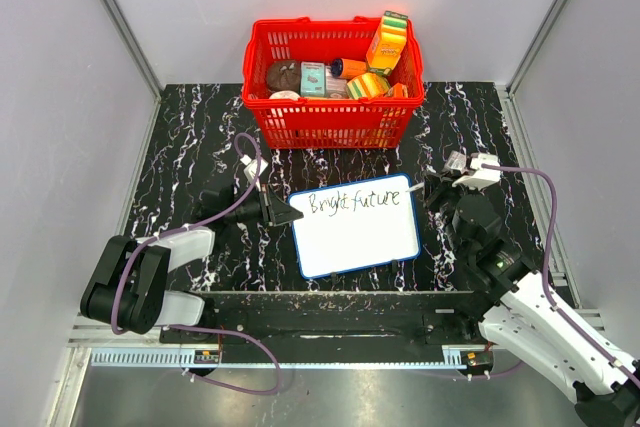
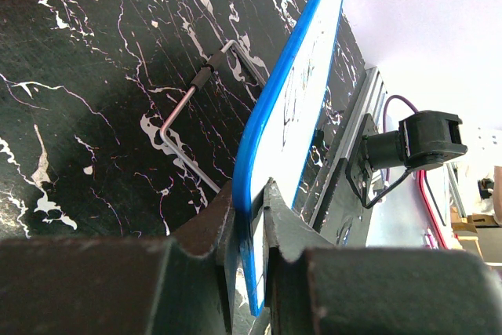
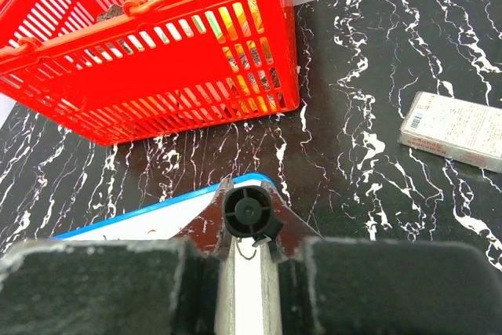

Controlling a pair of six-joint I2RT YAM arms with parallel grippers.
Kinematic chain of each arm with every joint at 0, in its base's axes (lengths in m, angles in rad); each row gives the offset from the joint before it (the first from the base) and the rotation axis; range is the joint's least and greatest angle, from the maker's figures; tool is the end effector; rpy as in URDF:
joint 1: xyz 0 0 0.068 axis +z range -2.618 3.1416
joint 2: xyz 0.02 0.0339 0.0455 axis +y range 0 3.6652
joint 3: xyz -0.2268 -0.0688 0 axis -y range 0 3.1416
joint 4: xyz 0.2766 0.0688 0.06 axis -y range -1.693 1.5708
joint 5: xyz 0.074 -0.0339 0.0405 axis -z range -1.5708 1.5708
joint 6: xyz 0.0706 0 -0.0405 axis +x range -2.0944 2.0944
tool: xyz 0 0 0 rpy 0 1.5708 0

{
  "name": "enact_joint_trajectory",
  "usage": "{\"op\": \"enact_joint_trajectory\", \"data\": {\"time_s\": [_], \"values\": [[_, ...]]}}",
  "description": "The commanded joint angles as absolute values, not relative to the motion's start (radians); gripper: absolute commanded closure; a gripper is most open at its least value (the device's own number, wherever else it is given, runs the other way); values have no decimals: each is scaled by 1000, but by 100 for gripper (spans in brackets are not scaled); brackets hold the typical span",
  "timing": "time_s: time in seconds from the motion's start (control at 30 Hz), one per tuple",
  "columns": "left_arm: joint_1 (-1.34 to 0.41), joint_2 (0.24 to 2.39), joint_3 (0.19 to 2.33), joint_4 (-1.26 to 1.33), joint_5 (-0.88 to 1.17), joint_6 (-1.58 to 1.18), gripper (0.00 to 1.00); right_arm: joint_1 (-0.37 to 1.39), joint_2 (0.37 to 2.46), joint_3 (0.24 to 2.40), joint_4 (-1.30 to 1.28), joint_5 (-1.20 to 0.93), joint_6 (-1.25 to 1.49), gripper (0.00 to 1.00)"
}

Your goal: Write a sentence on the whiteboard

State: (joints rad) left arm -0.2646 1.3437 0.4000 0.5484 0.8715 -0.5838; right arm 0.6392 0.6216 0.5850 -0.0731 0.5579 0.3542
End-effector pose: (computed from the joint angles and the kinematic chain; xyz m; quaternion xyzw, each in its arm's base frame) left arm 0.2658 -0.1280 0.0997 0.1112 0.7820 -0.5270 0.3135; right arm 0.2208 0.1175 0.2808 0.0802 0.7349 0.1254 0.6617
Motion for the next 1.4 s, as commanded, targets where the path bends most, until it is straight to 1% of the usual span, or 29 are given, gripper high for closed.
{"op": "enact_joint_trajectory", "data": {"time_s": [0.0, 0.5, 0.9, 1.1, 1.37], "values": [[-259, 1371, 405, 512, 752, -468, 100, 634, 612, 595, -54, 549, 339, 100], [-259, 1371, 405, 512, 752, -469, 100, 634, 615, 586, -41, 534, 351, 100], [-259, 1371, 405, 512, 753, -468, 100, 634, 690, 586, -9, 537, 356, 100], [-261, 1370, 403, 512, 755, -469, 100, 634, 715, 580, 47, 560, 360, 100], [-259, 1370, 403, 512, 755, -469, 100, 634, 750, 577, 60, 587, 357, 100]]}}
